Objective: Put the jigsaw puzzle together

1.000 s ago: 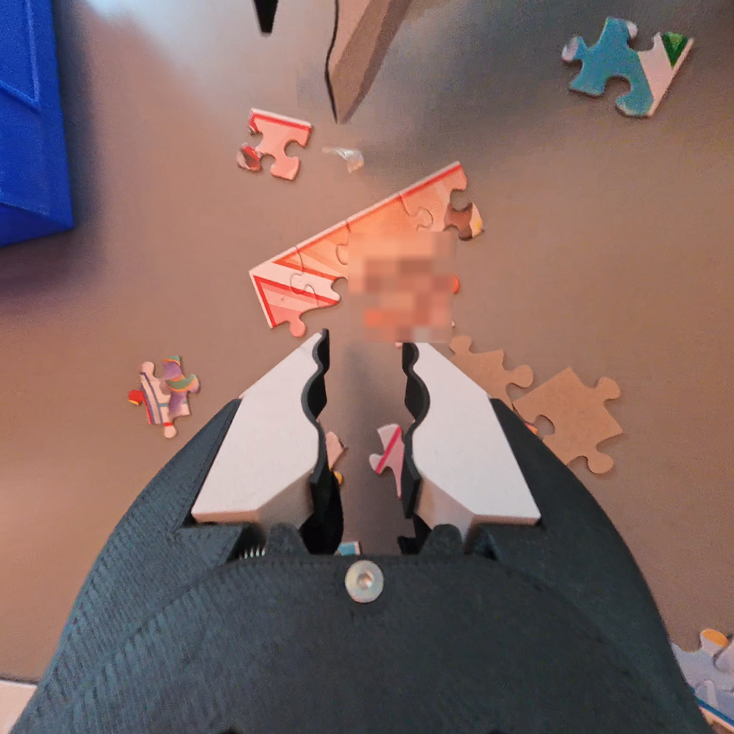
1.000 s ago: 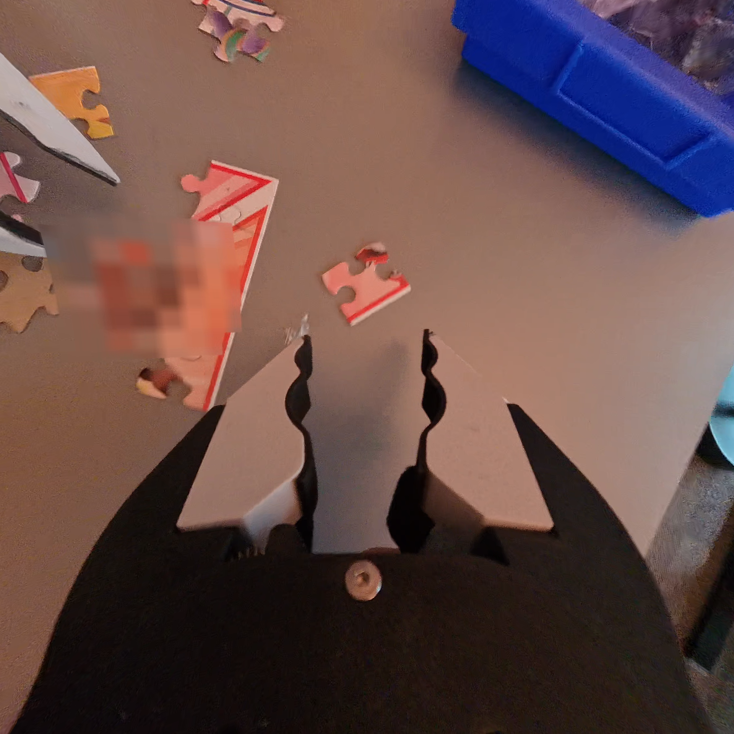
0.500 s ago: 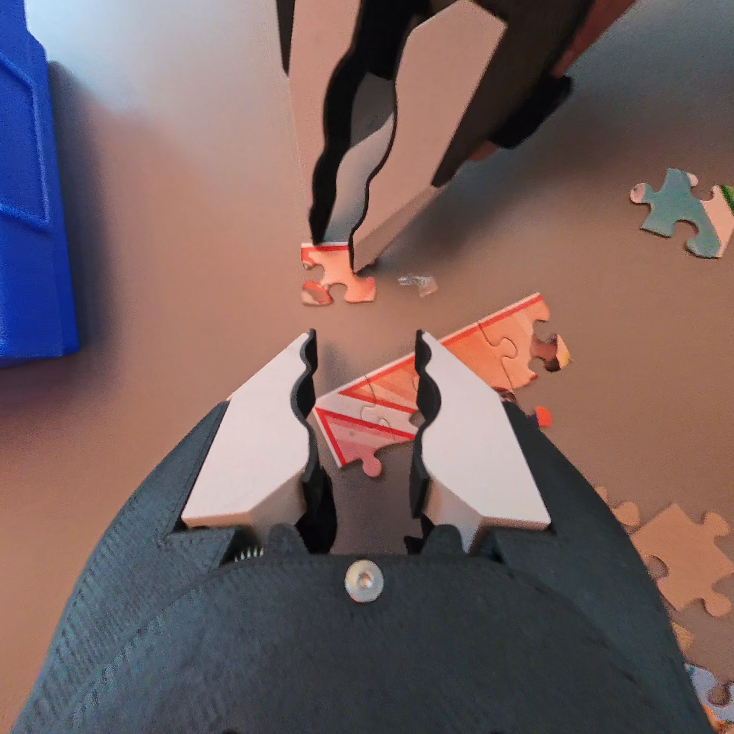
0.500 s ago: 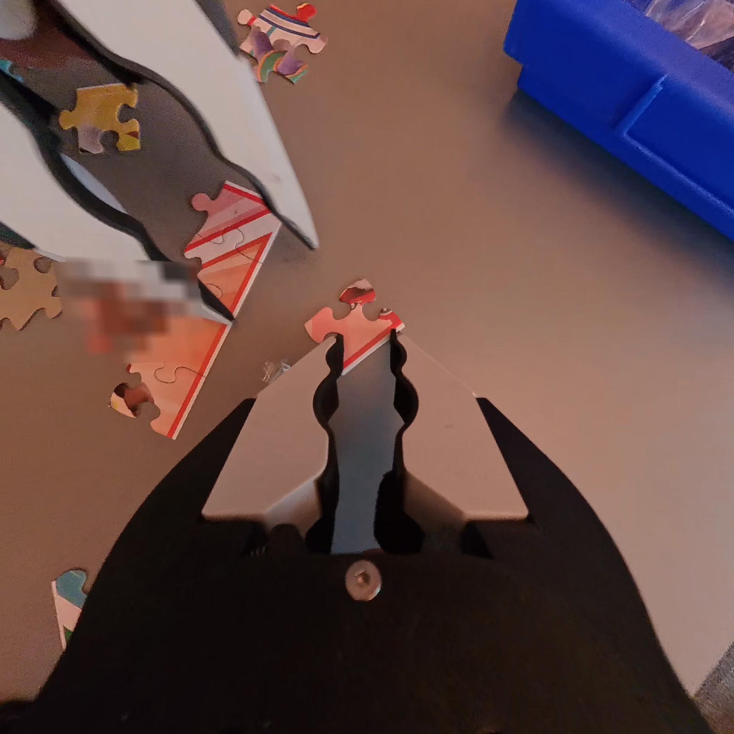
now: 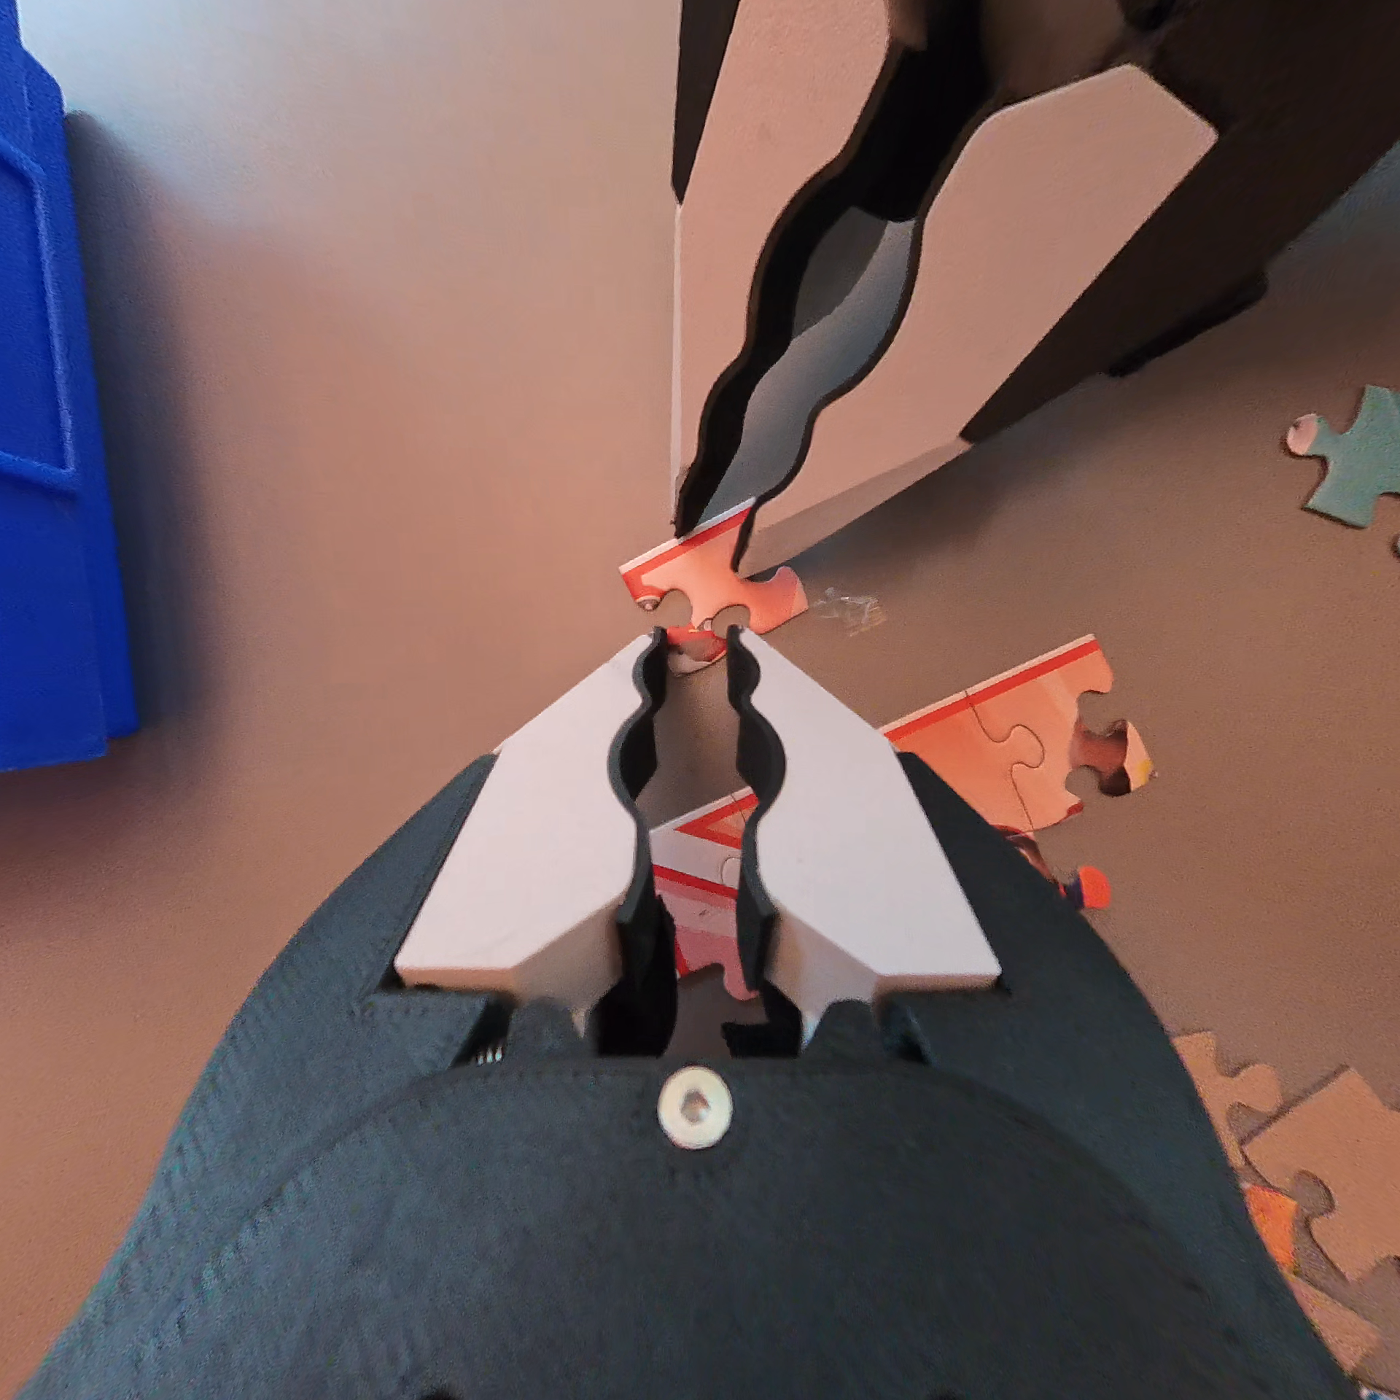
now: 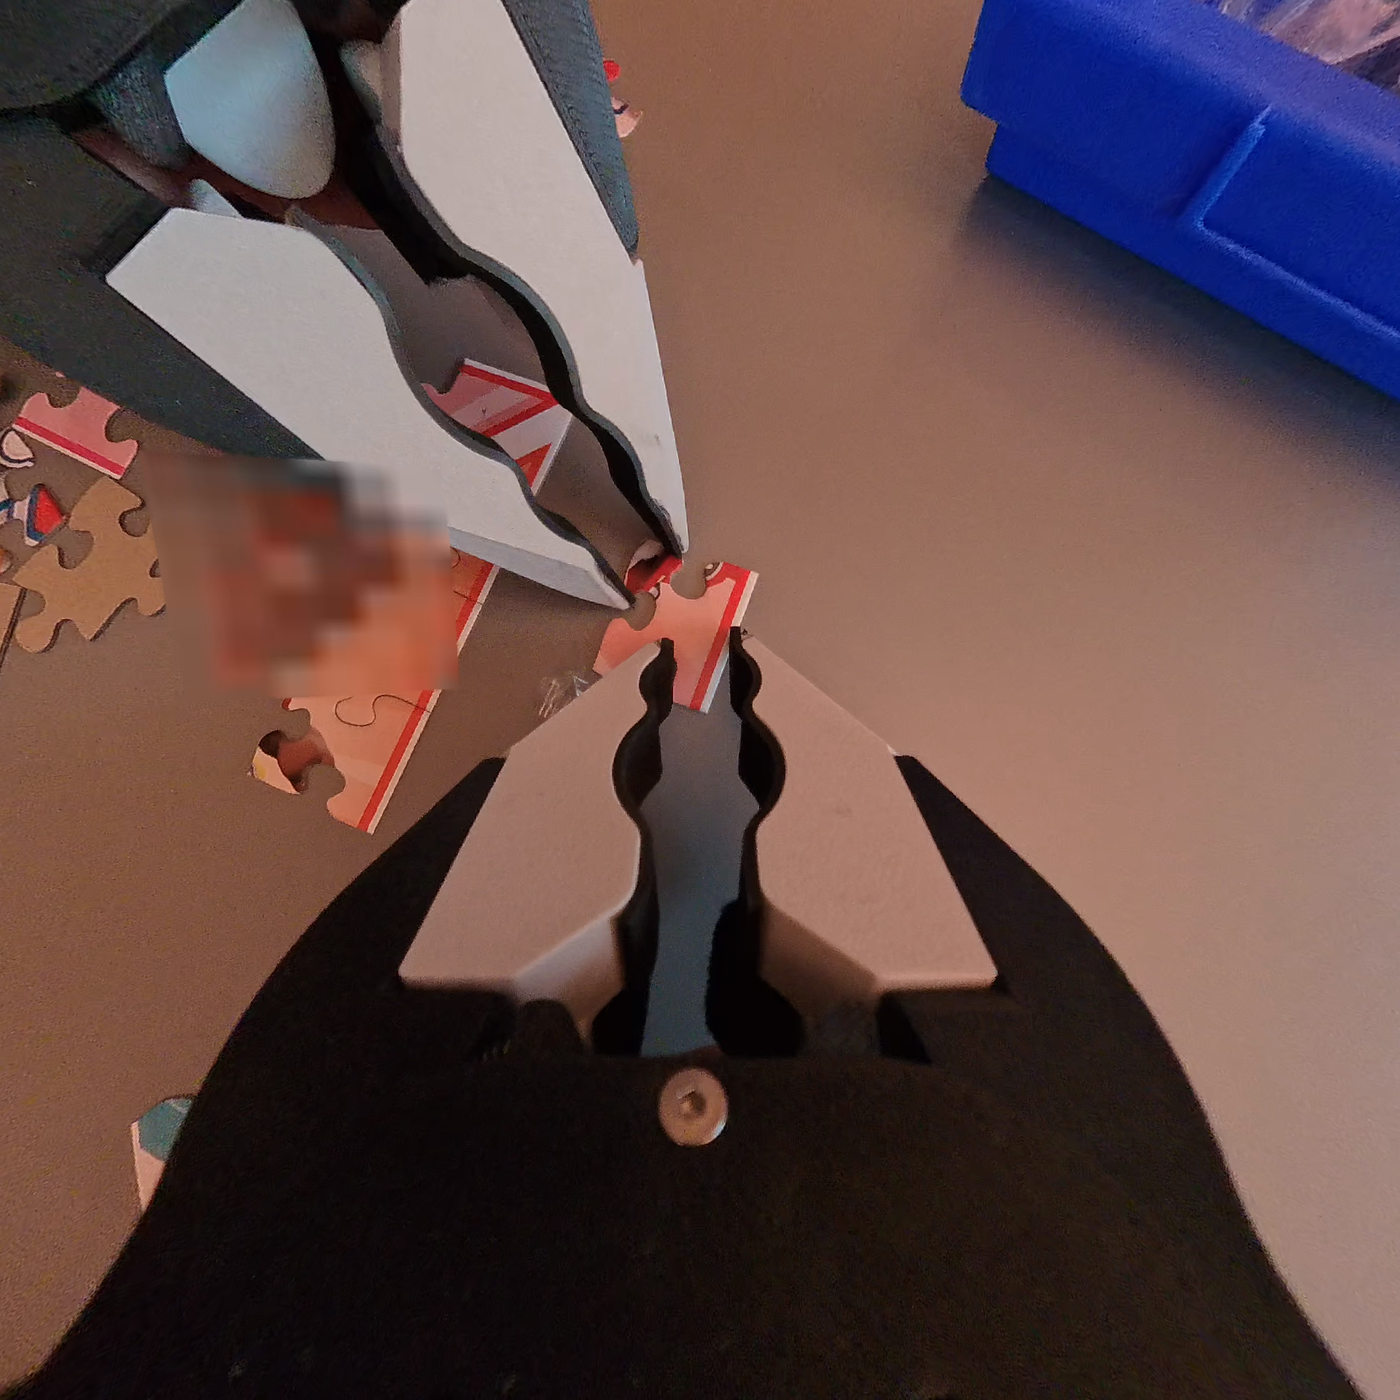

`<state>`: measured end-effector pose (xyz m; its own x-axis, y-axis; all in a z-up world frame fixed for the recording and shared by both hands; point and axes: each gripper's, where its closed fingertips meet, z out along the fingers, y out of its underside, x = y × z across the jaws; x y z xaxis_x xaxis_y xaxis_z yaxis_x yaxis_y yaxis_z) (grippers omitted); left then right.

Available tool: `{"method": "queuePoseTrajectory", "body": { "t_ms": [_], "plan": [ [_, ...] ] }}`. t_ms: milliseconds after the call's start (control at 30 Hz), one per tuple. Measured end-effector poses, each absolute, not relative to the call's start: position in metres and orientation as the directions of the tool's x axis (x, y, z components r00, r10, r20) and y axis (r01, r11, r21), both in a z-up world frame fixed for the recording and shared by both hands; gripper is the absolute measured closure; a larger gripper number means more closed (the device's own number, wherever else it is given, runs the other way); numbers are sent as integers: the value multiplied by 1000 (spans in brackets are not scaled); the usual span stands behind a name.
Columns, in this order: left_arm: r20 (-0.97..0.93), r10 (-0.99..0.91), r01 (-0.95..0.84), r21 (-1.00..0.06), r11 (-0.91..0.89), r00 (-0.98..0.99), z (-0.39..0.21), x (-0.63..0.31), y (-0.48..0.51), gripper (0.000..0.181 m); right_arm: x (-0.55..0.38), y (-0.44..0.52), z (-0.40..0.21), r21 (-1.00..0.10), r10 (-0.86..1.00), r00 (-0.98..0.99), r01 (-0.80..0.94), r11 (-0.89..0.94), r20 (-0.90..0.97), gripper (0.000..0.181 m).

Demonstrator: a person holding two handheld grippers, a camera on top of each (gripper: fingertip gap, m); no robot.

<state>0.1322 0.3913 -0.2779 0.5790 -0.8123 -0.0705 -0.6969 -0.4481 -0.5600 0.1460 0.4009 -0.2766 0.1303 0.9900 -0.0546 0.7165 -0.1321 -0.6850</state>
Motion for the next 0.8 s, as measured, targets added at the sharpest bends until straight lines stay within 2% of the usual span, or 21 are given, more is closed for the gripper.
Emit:
{"method": "queuePoseTrajectory", "body": {
  "t_ms": [300,433,467,600,700,800],
  "plan": [
    [-232,-807,-759,-548,-353,543,-277,133,390,167,148,400,-276,-713,979,180,674,-193,-94,168],
    [-330,-789,-784,-551,-285,519,-272,134,391,167,151,406,-274,-723,963,231,640,-259,-141,156],
    [-361,-781,-792,-552,-262,510,-269,135,390,180,152,406,-273,-724,959,237,635,-271,-152,156],
    [-455,-767,-829,-533,-171,451,-262,140,388,181,152,404,-270,-729,947,235,606,-319,-219,158],
    [-455,-780,-847,-504,-171,428,-267,138,385,181,151,403,-273,-713,947,227,623,-320,-226,160],
    [-345,-807,-797,-557,-234,479,-266,135,382,178,150,407,-271,-710,958,223,645,-284,-181,154]
  ]
}}
